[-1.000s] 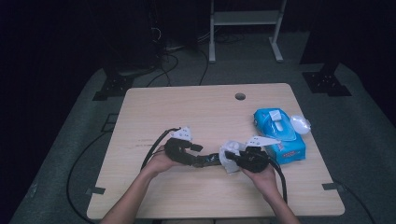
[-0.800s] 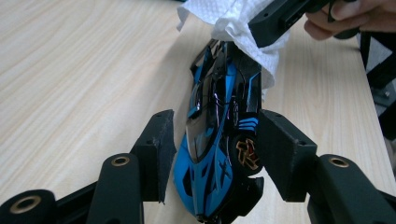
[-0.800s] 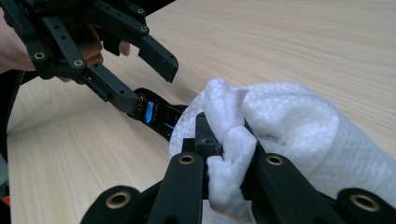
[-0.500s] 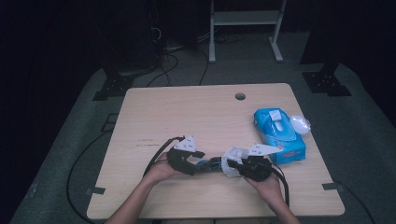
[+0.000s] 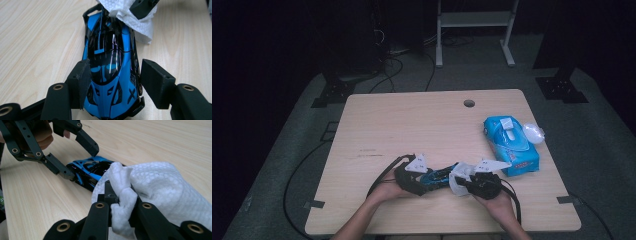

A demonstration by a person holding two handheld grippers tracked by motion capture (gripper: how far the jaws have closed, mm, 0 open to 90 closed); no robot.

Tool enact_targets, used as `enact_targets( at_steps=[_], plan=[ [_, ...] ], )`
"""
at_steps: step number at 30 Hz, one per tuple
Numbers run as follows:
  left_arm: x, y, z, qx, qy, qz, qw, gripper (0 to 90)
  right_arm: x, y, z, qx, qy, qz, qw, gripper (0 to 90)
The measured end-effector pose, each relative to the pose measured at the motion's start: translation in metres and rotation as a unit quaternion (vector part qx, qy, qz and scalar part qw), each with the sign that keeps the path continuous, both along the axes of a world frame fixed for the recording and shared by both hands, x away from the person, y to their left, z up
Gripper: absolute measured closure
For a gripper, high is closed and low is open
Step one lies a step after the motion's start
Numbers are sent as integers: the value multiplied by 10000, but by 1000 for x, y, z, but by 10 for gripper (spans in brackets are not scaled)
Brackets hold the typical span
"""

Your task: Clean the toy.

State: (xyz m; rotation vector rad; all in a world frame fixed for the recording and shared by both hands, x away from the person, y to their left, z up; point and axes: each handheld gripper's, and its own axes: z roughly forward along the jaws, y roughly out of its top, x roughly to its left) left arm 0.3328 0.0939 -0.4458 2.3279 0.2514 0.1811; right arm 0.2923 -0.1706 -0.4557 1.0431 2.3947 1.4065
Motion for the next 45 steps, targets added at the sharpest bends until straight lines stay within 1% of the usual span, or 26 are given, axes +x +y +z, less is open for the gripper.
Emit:
enact_targets(
  at_steps=[1, 2, 3, 4, 5, 6, 7, 10, 13, 15, 20, 23, 24, 25, 28, 34, 38, 40, 45],
  plan=[
    [-1, -1, -2, 31, -30, 6, 10000, 410, 0, 0, -1, -20, 30, -5, 10000, 837],
    [-1, -1, -2, 124, -80, -19, 9999, 410, 0, 0, -2, -44, 37, -3, 10000, 837],
    [-2, -3, -5, 132, -100, 28, 9999, 410, 0, 0, -2, -65, 40, -2, 10000, 837],
    [-2, -3, -6, 192, -136, 25, 9997, 410, 0, -1, -2, -68, 45, -23, 10000, 838],
    [-3, -5, -8, 197, -120, 10, 9997, 407, 0, -2, -2, -42, 55, -52, 10000, 837],
    [-4, -5, -8, 206, -183, 7, 9996, 418, 0, -4, -2, 5, 59, -88, 9999, 837],
    [-4, -5, -7, 240, -197, 4, 9995, 409, 0, -6, -1, 50, 65, -114, 9999, 837],
    [-3, -5, -7, 227, -173, 9, 9996, 407, 0, -14, 2, 99, 75, -207, 9997, 837],
    [-4, -4, -8, 189, -161, 55, 9997, 404, -1, -22, 5, 195, 58, -283, 9994, 837],
    [-4, -3, -7, 196, -183, 32, 9996, 400, -2, -28, 8, 258, 30, -326, 9991, 837],
    [-3, 4, 0, 64, -190, 80, 9998, 374, -7, -42, 19, 356, -89, -427, 9984, 837],
    [-2, 8, 3, -8, -196, 149, 9997, 356, -9, -51, 23, 378, -114, -505, 9979, 837],
    [-3, 9, 4, -73, -190, 190, 9996, 351, -9, -54, 23, 379, -117, -520, 9979, 837],
    [-3, 11, 5, -84, -207, 208, 9995, 349, -9, -56, 24, 378, -95, -547, 9977, 837],
    [-3, 16, 7, -94, -240, 263, 9993, 338, -14, -65, 30, 468, -180, -621, 9968, 838],
    [-3, 23, 10, -136, -283, 352, 9989, 322, -22, -76, 42, 547, -362, -709, 9953, 838],
    [-2, 29, 12, -204, -289, 408, 9985, 312, -22, -86, 42, 542, -343, -798, 9947, 838],
    [-1, 32, 12, -195, -300, 431, 9984, 308, -23, -92, 42, 565, -346, -861, 9941, 838],
    [-1, 37, 16, -238, -344, 500, 9979, 303, -29, -104, 40, 502, -324, -959, 9936, 837]
  ],
)
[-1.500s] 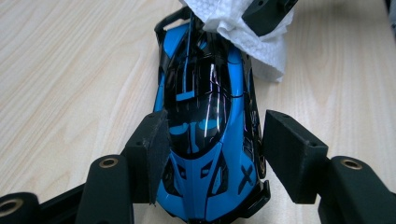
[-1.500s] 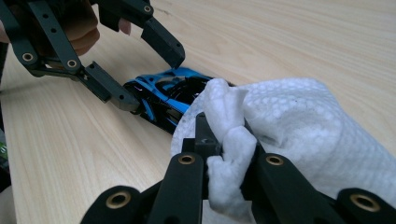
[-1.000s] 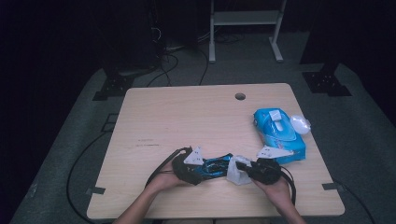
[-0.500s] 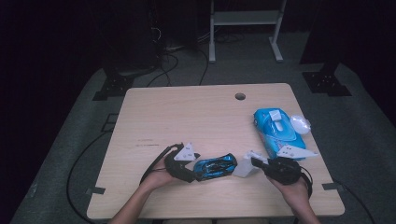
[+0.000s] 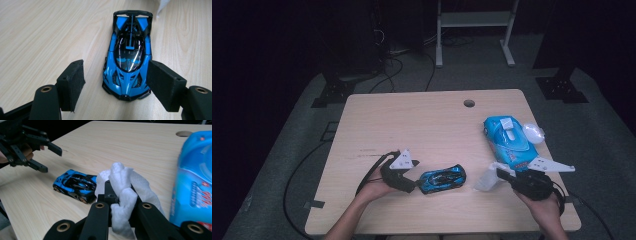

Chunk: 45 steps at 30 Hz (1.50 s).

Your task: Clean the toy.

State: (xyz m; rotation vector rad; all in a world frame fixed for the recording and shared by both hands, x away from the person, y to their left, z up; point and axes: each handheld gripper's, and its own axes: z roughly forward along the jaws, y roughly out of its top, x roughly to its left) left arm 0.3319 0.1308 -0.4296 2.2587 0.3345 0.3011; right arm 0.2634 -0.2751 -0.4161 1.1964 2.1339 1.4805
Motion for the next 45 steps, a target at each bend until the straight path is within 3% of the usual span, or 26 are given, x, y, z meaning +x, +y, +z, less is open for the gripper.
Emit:
enact_targets(
  at_steps=[8, 14, 19, 22, 25, 29, 45],
  plan=[
    [-1, 8, 3, -54, -62, 89, 9999, 291, -10, -25, -5, -97, 77, -188, 9997, 834],
    [1, 17, 4, -106, -84, 236, 9996, 278, -9, -48, -21, -218, 243, -317, 9990, 805],
    [1, 21, 4, -79, -86, 268, 9996, 272, -9, -61, -37, -323, 427, -300, 9981, 714],
    [0, 23, 3, -98, -73, 285, 9995, 269, -12, -67, -41, -330, 387, -241, 9984, 631],
    [1, 25, 3, -100, -63, 296, 9995, 265, -16, -72, -40, -214, 367, -198, 9989, 539],
    [1, 26, 3, -123, -68, 308, 9994, 260, -17, -75, -37, -247, 355, -166, 9989, 482],
    [0, 42, 2, -172, -98, 509, 9985, 233, -20, -86, -26, -75, 209, -155, 9996, 449]
  ],
)
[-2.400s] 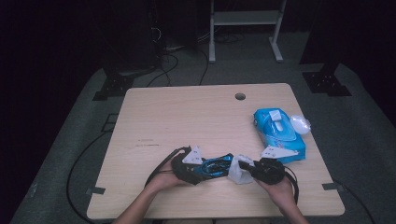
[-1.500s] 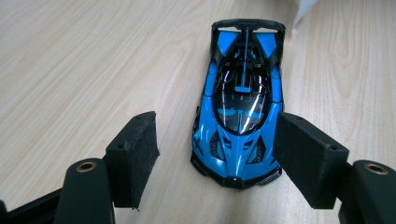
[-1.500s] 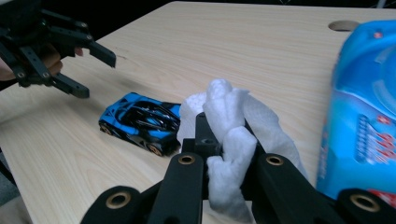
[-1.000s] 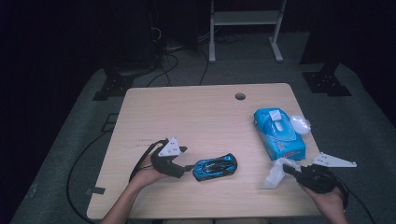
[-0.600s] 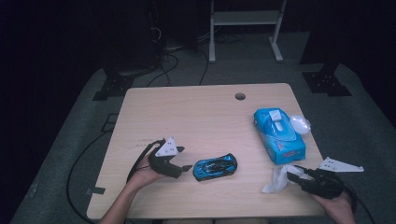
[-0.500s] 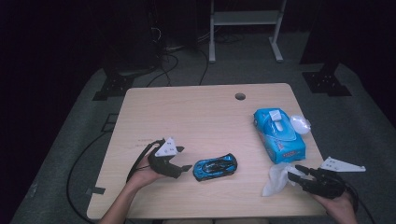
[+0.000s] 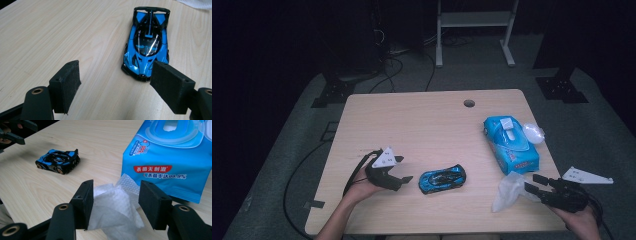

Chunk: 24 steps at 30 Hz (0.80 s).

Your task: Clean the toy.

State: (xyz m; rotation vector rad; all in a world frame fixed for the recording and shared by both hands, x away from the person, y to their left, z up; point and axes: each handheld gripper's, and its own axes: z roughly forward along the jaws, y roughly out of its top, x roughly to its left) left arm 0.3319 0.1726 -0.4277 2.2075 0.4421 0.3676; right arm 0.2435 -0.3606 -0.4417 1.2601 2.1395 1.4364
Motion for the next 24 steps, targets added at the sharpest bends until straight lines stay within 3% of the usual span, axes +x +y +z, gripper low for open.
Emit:
enact_targets(
  at_steps=[14, 24],
  plan=[
    [-2, 9, -1, -49, -3, 110, 9999, 219, -2, -3, 11, 60, -76, -76, 9999, 457],
    [-1, 17, 0, -119, -16, 228, 9997, 212, 7, 2, 13, 63, -81, -33, 9999, 456]
  ],
)
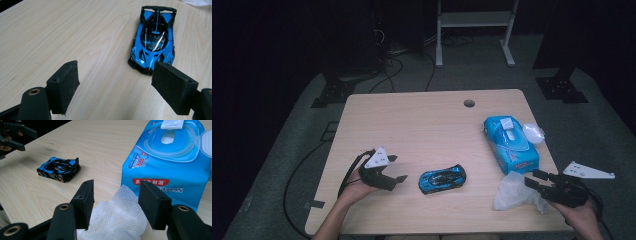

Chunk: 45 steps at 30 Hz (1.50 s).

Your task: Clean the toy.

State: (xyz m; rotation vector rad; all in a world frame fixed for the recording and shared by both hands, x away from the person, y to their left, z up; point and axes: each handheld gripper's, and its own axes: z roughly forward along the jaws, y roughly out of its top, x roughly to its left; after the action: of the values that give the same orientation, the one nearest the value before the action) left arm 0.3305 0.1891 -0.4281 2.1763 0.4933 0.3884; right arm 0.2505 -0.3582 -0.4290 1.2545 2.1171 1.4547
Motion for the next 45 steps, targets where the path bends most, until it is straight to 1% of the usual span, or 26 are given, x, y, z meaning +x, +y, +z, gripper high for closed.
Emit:
enact_targets(
  at_steps=[10, 11, 12, 15, 18, 24, 25, 33, 37, 42, 45],
  plan=[
    [-2, 10, 0, -60, -3, 115, 9999, 207, 4, 4, 0, 15, 12, 14, 10000, 451],
    [-3, 12, 0, -32, -7, 132, 9999, 207, 5, 4, 0, 9, 18, 21, 10000, 450],
    [-3, 13, 0, -74, 8, 153, 9999, 206, 5, 4, 0, 8, 20, 26, 10000, 450],
    [-4, 17, -1, -72, 7, 183, 9998, 206, 7, 5, 0, 2, 14, 40, 10000, 449],
    [-4, 20, -2, -126, 18, 233, 9996, 203, 9, 7, 0, -11, 21, 57, 10000, 447],
    [-6, 28, -1, -110, 7, 313, 9994, 200, 13, 11, 0, -19, 31, 84, 10000, 443],
    [-6, 30, -2, -149, -1, 335, 9993, 200, 13, 11, 0, -19, 32, 94, 9999, 441],
    [-9, 44, -4, -219, -1, 505, 9985, 197, 17, 14, -1, -42, 57, 108, 9999, 431],
    [-11, 50, -7, -316, 15, 612, 9976, 195, 19, 16, -1, -51, 60, 124, 9999, 426],
    [-13, 54, -10, -335, 2, 672, 9972, 193, 20, 20, -2, -44, 48, 156, 9999, 418],
    [-14, 54, -12, -399, -1, 724, 9966, 186, 20, 23, -2, -2, 36, 165, 9999, 404]
  ],
)
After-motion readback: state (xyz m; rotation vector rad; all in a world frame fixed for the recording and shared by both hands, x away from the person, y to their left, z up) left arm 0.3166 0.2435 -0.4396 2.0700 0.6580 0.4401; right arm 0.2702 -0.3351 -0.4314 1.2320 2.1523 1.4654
